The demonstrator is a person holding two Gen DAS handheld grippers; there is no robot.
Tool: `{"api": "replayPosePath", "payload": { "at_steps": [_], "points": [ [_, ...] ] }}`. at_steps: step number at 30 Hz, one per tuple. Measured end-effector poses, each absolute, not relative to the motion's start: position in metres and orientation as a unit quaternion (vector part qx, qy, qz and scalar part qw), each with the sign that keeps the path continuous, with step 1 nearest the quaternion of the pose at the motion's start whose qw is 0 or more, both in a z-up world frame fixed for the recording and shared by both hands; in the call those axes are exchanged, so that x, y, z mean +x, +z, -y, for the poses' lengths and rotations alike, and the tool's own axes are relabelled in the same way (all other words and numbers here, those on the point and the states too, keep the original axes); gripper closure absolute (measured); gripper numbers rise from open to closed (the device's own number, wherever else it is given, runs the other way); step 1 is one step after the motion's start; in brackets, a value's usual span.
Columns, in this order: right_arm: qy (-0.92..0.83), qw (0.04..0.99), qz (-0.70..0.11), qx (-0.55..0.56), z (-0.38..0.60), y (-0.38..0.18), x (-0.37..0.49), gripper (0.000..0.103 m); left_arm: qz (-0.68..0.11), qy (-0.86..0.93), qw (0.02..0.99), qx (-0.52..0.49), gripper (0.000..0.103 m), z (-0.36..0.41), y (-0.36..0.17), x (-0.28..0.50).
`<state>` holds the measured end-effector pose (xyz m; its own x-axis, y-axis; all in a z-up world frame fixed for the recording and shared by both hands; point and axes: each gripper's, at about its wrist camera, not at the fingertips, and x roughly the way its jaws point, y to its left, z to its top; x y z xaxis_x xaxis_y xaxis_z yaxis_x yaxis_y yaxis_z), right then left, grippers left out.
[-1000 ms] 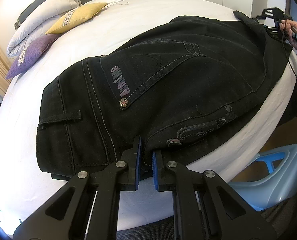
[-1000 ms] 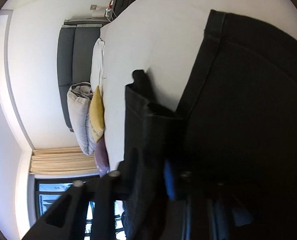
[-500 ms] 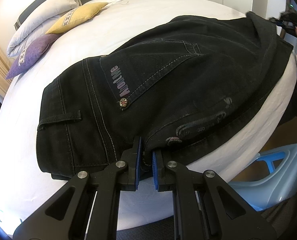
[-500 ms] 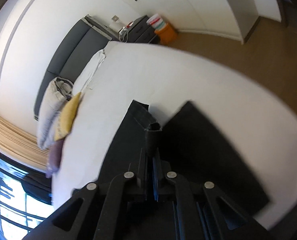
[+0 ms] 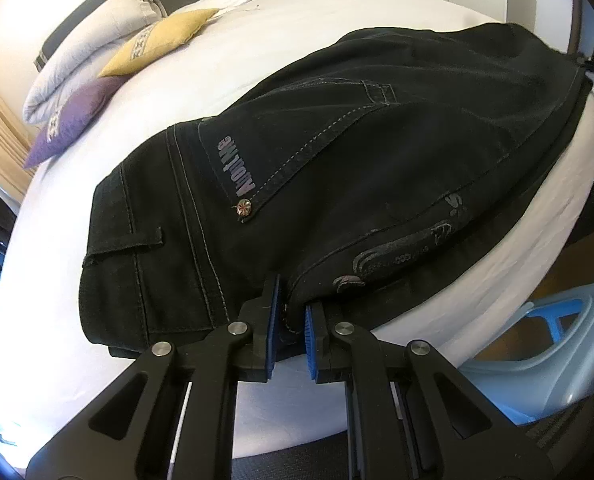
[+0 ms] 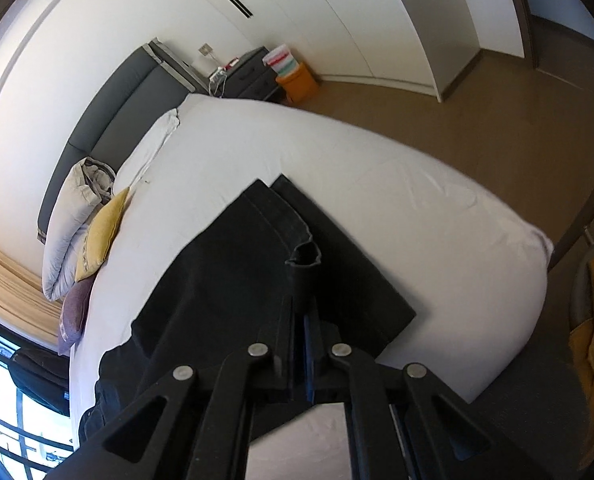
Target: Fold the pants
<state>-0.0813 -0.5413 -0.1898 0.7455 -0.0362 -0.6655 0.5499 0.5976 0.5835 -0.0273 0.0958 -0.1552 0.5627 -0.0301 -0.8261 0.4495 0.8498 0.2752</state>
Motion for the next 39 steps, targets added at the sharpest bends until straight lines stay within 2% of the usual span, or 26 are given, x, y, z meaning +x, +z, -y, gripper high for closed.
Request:
{"api": "replayPosePath", "payload": {
  "at_steps": [5,9,14,21,24,25,26,27,30,32,35,39],
  "points": [
    [-0.191,0.833,-0.312,0.414,0.541,-0.194,-0.099,0.099,-0.437,-0.131,0.855,0.247,0.093,-0.086,-0.158,-0.031],
    [-0.193,0.811,-0.325,0.447,0.547,-0.224,-0.109,0.1,-0.434,-0.128,0.858,0.245,0.093,-0.083,-0.159,-0.033],
    [-0.195,0.822,-0.313,0.433,0.547,-0.208,-0.107,0.1,-0.433,-0.126,0.858,0.245,0.092,-0.082,-0.156,-0.034],
    [-0.193,0.825,-0.323,0.422,0.547,-0.225,-0.106,0.101,-0.424,-0.115,0.869,0.229,0.092,-0.084,-0.158,-0.035],
    [-0.185,0.824,-0.337,0.417,0.55,-0.219,-0.104,0.096,-0.422,-0.111,0.872,0.219,0.091,-0.087,-0.156,-0.036],
    [-0.193,0.826,-0.349,0.399,0.552,-0.211,-0.105,0.088,-0.422,-0.11,0.873,0.219,0.091,-0.087,-0.156,-0.036],
    [-0.209,0.827,-0.353,0.385,0.554,-0.205,-0.109,0.072,-0.421,-0.109,0.874,0.218,0.091,-0.087,-0.155,-0.037],
    [-0.243,0.826,-0.354,0.365,0.558,-0.196,-0.115,0.067,-0.421,-0.108,0.874,0.216,0.091,-0.088,-0.154,-0.037],
    [-0.271,0.838,-0.321,0.35,0.569,-0.165,-0.125,0.066,-0.423,-0.101,0.876,0.208,0.09,-0.091,-0.153,-0.035],
    [-0.198,0.868,-0.318,0.327,0.554,-0.142,-0.102,0.066,-0.425,-0.094,0.876,0.207,0.09,-0.09,-0.151,-0.033],
    [-0.042,0.89,-0.349,0.291,0.503,-0.126,-0.045,0.066,-0.427,-0.086,0.876,0.209,0.089,-0.089,-0.148,-0.03],
    [0.085,0.87,-0.412,0.256,0.439,-0.144,0.028,0.066,-0.428,-0.081,0.877,0.2,0.089,-0.086,-0.145,-0.03]
  ]
}}
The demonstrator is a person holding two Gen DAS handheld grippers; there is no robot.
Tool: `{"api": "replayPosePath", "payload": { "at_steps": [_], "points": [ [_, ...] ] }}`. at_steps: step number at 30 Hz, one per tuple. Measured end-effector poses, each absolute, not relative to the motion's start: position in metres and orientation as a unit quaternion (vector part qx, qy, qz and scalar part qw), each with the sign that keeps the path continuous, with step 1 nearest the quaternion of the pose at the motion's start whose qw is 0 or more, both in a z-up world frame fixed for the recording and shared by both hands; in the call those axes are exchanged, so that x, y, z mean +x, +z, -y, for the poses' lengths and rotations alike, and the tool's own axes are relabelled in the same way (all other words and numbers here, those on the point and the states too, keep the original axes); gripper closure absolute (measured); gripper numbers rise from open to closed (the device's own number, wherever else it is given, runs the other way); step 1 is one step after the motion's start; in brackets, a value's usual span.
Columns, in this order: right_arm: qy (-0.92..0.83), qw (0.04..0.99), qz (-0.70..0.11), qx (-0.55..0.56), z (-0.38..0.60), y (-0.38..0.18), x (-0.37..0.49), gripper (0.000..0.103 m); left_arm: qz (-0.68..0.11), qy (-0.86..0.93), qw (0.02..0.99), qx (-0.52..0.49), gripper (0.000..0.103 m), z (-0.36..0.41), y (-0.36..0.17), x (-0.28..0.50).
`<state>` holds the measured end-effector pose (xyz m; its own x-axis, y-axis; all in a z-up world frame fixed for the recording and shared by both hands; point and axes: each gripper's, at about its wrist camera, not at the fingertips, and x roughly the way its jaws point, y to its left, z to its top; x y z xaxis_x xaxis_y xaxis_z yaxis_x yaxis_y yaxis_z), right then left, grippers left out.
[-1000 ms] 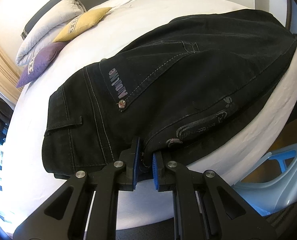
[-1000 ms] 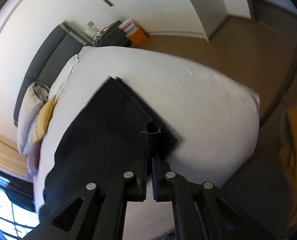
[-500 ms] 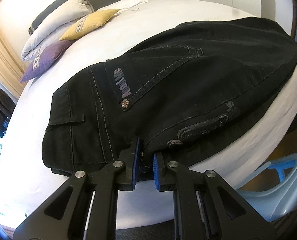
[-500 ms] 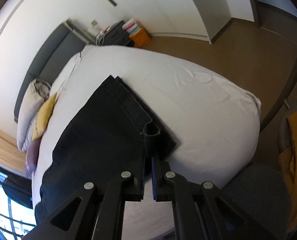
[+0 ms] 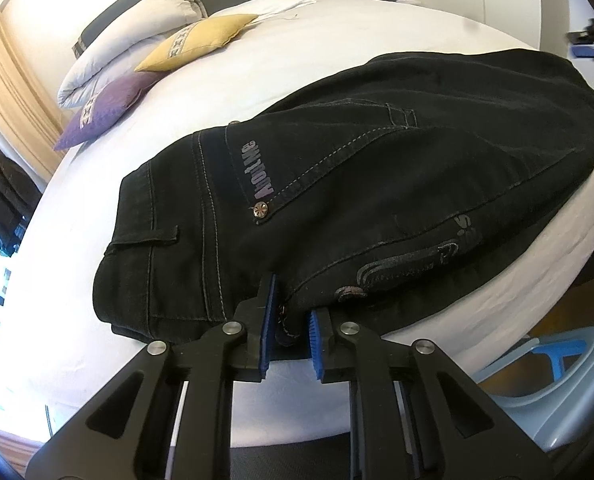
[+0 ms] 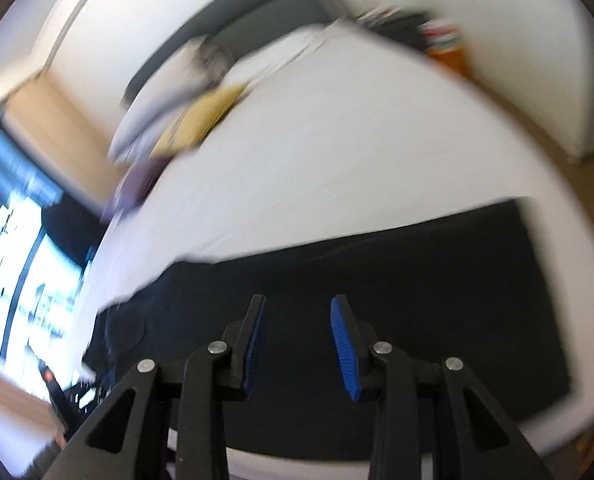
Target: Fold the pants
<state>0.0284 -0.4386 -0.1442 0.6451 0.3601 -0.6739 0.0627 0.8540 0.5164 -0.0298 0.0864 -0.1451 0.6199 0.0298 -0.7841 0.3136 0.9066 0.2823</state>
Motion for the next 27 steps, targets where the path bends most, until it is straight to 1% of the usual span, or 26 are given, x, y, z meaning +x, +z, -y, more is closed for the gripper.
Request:
{"api": "replayPosePath", "payload": {
  "at_steps": [2,4,6,7,10,12,13,15,18,20,21,22,23,24,25,26,27],
  "points": [
    [0.106,0.857,-0.429,0.267,0.429,-0.163,0.054,0.066,-0.429,-0.08,0.879,0.195,0.088,-0.086,-0.146,-0.029],
    [0.082,0.84,-0.461,0.274,0.437,-0.192,0.079,0.066,-0.428,-0.078,0.88,0.192,0.088,-0.087,-0.146,-0.027],
    [0.054,0.832,-0.46,0.305,0.457,-0.212,0.089,0.089,-0.426,-0.078,0.882,0.186,0.088,-0.089,-0.146,-0.027],
    [0.041,0.829,-0.45,0.328,0.473,-0.22,0.093,0.103,-0.425,-0.078,0.883,0.182,0.088,-0.09,-0.146,-0.027],
    [0.005,0.827,-0.405,0.389,0.517,-0.227,0.094,0.103,-0.42,-0.075,0.887,0.174,0.087,-0.092,-0.145,-0.031],
    [-0.044,0.836,-0.39,0.383,0.532,-0.223,0.089,0.103,-0.417,-0.072,0.89,0.17,0.086,-0.094,-0.143,-0.035],
    [-0.057,0.836,-0.385,0.388,0.54,-0.22,0.085,0.099,-0.414,-0.07,0.892,0.168,0.086,-0.094,-0.141,-0.037],
    [-0.056,0.832,-0.382,0.398,0.545,-0.211,0.075,0.096,-0.409,-0.068,0.896,0.162,0.084,-0.096,-0.137,-0.041],
    [0.0,0.848,-0.368,0.381,0.519,-0.184,0.053,0.084,-0.399,-0.062,0.902,0.151,0.077,-0.099,-0.13,-0.048],
    [0.051,0.853,-0.368,0.366,0.498,-0.176,0.035,0.058,-0.39,-0.053,0.908,0.141,0.073,-0.101,-0.122,-0.053],
    [0.063,0.855,-0.369,0.36,0.49,-0.178,0.028,0.053,-0.383,-0.048,0.912,0.139,0.064,-0.101,-0.117,-0.055],
    [0.061,0.855,-0.375,0.353,0.486,-0.185,0.022,0.05,-0.373,-0.044,0.917,0.137,0.046,-0.102,-0.11,-0.058],
    [0.044,0.851,-0.386,0.353,0.49,-0.197,0.016,0.053,-0.363,-0.041,0.921,0.133,0.039,-0.102,-0.103,-0.062],
    [0.029,0.844,-0.39,0.368,0.5,-0.21,0.01,0.065,-0.351,-0.04,0.927,0.129,0.033,-0.102,-0.096,-0.065],
    [0.021,0.839,-0.376,0.393,0.513,-0.222,-0.002,0.095,-0.337,-0.039,0.932,0.125,0.033,-0.102,-0.087,-0.069],
    [0.006,0.837,-0.376,0.398,0.524,-0.227,-0.01,0.103,-0.327,-0.035,0.936,0.124,0.032,-0.102,-0.08,-0.072],
    [-0.012,0.836,-0.374,0.402,0.533,-0.231,-0.02,0.103,-0.318,-0.031,0.94,0.122,0.032,-0.102,-0.074,-0.073]
  ]
}}
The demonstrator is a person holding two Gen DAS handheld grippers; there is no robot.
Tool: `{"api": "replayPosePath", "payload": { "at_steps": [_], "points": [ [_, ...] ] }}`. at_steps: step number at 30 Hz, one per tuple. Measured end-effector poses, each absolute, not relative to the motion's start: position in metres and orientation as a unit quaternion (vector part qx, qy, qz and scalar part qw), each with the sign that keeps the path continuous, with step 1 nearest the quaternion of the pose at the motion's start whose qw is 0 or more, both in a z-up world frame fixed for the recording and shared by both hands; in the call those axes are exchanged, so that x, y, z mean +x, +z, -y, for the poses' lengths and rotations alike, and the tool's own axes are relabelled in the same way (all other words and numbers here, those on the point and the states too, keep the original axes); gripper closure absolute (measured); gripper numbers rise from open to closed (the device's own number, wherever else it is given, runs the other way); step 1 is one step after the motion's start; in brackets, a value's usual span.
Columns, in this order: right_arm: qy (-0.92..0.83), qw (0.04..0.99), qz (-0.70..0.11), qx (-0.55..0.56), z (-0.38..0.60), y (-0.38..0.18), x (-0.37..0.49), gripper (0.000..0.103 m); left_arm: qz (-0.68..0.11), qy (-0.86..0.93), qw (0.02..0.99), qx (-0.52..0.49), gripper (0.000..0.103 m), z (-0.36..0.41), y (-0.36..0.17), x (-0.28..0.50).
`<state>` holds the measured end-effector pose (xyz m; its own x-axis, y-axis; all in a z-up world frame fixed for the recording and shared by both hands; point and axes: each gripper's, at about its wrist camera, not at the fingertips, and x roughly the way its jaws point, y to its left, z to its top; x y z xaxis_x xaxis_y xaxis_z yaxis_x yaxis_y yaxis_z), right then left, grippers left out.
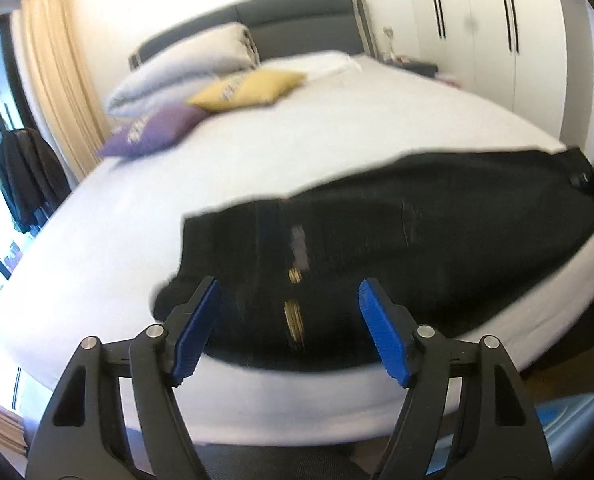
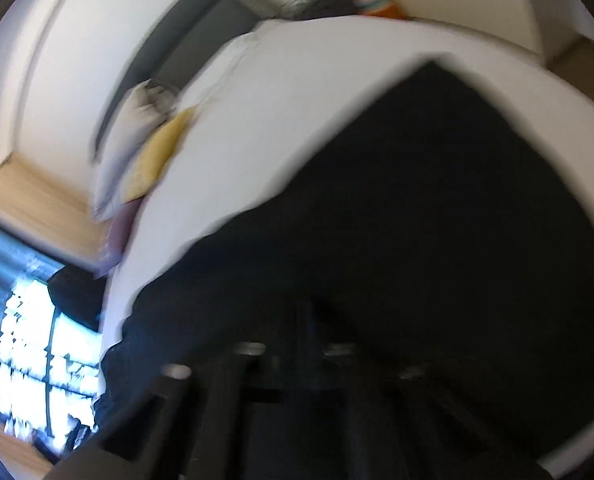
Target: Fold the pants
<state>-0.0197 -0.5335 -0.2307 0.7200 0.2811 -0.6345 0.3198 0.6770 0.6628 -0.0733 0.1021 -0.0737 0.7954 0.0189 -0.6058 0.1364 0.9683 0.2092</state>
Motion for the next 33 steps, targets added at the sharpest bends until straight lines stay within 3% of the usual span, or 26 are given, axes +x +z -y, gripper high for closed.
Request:
{"api": "replayPosePath", "payload": {
  "at_steps": [3,5,6,7,8,10,11,13,15,16,17,19,22,23,28,33],
  "points": [
    [-0.074,0.849,-0.368,0.372,0.549,-0.215,-0.043,0.102,-0.295,-0.034,0.949,0.105,0.029,-0.1,-0.057,-0.074],
    [-0.097,0.852,-0.368,0.36,0.548,-0.199,-0.046,0.088,-0.29,-0.053,0.951,0.092,0.023,-0.091,-0.049,-0.064],
    [-0.082,0.853,-0.359,0.368,0.541,-0.191,-0.045,0.086,-0.291,-0.064,0.95,0.09,0.023,-0.085,-0.049,-0.058],
    [-0.049,0.858,-0.347,0.375,0.527,-0.178,-0.042,0.079,-0.295,-0.073,0.948,0.096,0.023,-0.077,-0.051,-0.048],
    [-0.027,0.862,-0.344,0.372,0.512,-0.172,-0.035,0.065,-0.299,-0.078,0.946,0.103,0.023,-0.07,-0.054,-0.039],
    [0.028,0.865,-0.343,0.365,0.484,-0.165,-0.021,0.05,-0.316,-0.078,0.939,0.111,0.023,-0.062,-0.067,-0.016],
    [0.044,0.862,-0.346,0.367,0.473,-0.167,-0.013,0.047,-0.337,-0.079,0.932,0.111,0.023,-0.061,-0.076,-0.004],
    [0.042,0.848,-0.381,0.367,0.452,-0.184,0.007,0.047,-0.397,-0.08,0.907,0.118,0.023,-0.061,-0.103,0.017],
    [0.019,0.837,-0.399,0.374,0.459,-0.205,0.008,0.068,-0.451,-0.066,0.883,0.112,0.022,-0.072,-0.129,0.029],
    [0.016,0.837,-0.391,0.382,0.466,-0.209,0.002,0.086,-0.459,-0.074,0.881,0.082,0.021,-0.084,-0.136,0.026],
    [0.005,0.834,-0.398,0.381,0.475,-0.211,0.0,0.094,-0.456,-0.072,0.885,0.065,0.021,-0.092,-0.136,0.021],
    [-0.022,0.838,-0.413,0.355,0.482,-0.201,-0.005,0.092,-0.446,-0.061,0.891,0.055,0.021,-0.102,-0.127,0.009],
    [-0.015,0.854,-0.411,0.319,0.477,-0.171,0.002,0.062,-0.402,-0.067,0.912,0.041,0.021,-0.106,-0.1,0.002],
    [0.018,0.86,-0.401,0.316,0.464,-0.157,0.014,0.06,-0.393,-0.066,0.917,0.038,0.021,-0.106,-0.093,0.007],
    [0.208,0.858,-0.399,0.247,0.342,-0.104,0.1,0.059,-0.367,-0.085,0.925,0.042,0.021,-0.086,-0.075,0.054],
    [0.301,0.799,-0.466,0.232,0.229,-0.128,0.19,0.058,-0.4,-0.094,0.911,0.045,0.021,-0.065,-0.092,0.094]
  ]
}}
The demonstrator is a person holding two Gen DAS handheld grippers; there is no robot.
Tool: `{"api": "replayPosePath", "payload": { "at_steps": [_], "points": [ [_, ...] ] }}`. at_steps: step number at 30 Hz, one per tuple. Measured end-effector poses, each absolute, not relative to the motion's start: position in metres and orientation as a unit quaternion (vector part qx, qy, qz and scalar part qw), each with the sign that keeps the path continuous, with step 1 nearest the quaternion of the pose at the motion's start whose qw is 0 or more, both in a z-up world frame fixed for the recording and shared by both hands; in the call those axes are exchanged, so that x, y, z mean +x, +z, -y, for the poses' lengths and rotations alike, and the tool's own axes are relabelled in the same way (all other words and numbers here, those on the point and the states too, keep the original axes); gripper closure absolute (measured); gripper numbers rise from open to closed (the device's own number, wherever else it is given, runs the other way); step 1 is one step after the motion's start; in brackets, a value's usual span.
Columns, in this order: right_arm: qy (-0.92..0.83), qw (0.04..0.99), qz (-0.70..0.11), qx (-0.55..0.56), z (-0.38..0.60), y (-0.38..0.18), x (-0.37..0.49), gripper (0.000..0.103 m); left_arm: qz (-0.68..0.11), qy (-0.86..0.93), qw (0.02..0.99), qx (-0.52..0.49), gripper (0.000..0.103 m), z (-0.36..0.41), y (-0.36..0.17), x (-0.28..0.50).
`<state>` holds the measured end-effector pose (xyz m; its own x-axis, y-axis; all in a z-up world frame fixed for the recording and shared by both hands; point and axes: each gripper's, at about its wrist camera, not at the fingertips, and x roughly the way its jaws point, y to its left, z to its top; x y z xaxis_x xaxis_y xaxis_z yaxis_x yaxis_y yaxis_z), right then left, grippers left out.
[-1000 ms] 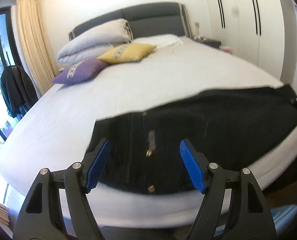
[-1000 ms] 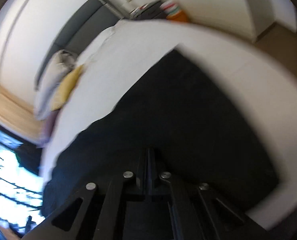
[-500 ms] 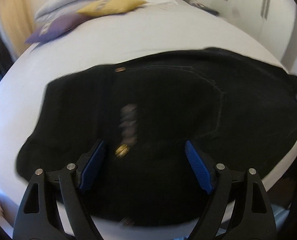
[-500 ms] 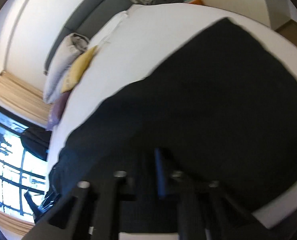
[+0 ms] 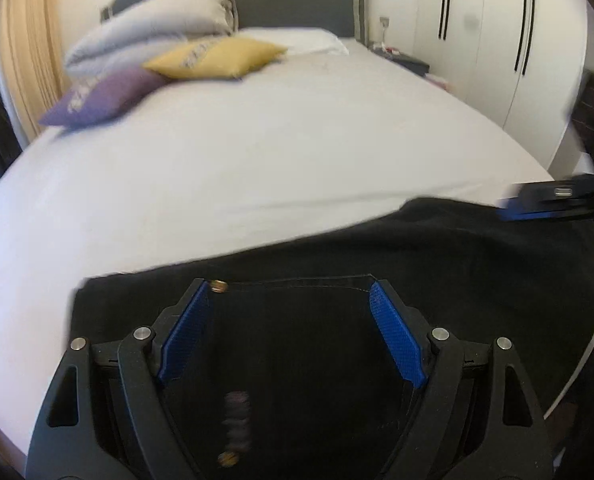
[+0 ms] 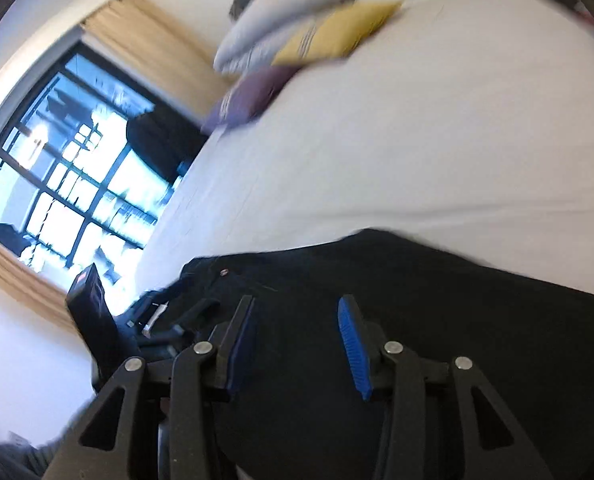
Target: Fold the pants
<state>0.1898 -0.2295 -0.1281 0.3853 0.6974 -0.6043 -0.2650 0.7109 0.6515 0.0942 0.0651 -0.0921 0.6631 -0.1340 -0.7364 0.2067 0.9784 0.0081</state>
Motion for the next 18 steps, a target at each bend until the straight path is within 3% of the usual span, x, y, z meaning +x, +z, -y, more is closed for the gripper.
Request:
{"api": "replayPosePath", "payload": {
  "at_steps": [3,4,5,7,10,12,14,18],
  "points": [
    [0.302,0.759,-0.52,0.249,0.199,-0.17,0.223,0.058,-0.428,-0.081,0.899,0.047,0.021,-0.063,-0.118,0.103],
    [0.291,0.75,-0.536,0.256,0.196,-0.187,0.226,0.064,-0.435,-0.075,0.896,0.04,0.021,-0.067,-0.126,0.105],
    [0.276,0.746,-0.542,0.273,0.197,-0.201,0.238,0.083,-0.439,-0.072,0.895,0.033,0.021,-0.071,-0.133,0.106],
    [0.247,0.755,-0.527,0.301,0.219,-0.214,0.24,0.103,-0.436,-0.069,0.897,0.023,0.021,-0.077,-0.141,0.102],
    [0.208,0.767,-0.505,0.336,0.249,-0.218,0.245,0.103,-0.432,-0.07,0.899,0.025,0.021,-0.078,-0.145,0.102],
    [0.188,0.795,-0.49,0.304,0.25,-0.2,0.244,0.095,-0.429,-0.068,0.9,0.025,0.02,-0.077,-0.15,0.101],
    [0.192,0.81,-0.47,0.295,0.254,-0.179,0.229,0.069,-0.423,-0.064,0.903,0.028,0.018,-0.076,-0.151,0.097],
    [0.265,0.794,-0.437,0.33,0.25,-0.162,0.181,0.045,-0.418,-0.054,0.906,0.031,0.016,-0.073,-0.149,0.082]
  ]
}}
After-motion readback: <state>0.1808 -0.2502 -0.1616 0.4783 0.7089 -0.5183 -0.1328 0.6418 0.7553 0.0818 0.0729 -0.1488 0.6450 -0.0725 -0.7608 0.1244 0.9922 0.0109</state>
